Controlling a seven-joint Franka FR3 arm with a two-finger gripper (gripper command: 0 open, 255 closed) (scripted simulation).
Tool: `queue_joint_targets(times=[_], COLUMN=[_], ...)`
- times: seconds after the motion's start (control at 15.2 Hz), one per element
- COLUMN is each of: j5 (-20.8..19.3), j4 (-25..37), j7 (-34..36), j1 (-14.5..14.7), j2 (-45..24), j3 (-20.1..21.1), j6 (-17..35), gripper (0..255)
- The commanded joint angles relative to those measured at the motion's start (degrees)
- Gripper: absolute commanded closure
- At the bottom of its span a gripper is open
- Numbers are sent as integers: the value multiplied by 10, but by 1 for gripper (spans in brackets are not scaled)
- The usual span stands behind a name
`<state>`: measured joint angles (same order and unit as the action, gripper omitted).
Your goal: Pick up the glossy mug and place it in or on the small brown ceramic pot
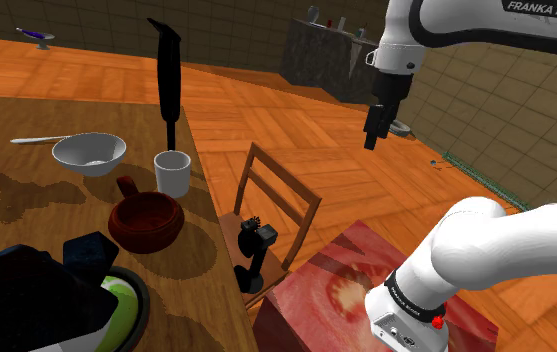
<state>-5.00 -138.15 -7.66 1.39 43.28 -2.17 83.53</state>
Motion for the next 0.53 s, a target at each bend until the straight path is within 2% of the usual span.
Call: queue_joint_targets(times=[0.0,0.46], j5=[0,47], j4=[0,6], j7=[0,69], j1=[0,28], j2=[0,-87], j3=[0,57], j6=[0,100], gripper=[0,0])
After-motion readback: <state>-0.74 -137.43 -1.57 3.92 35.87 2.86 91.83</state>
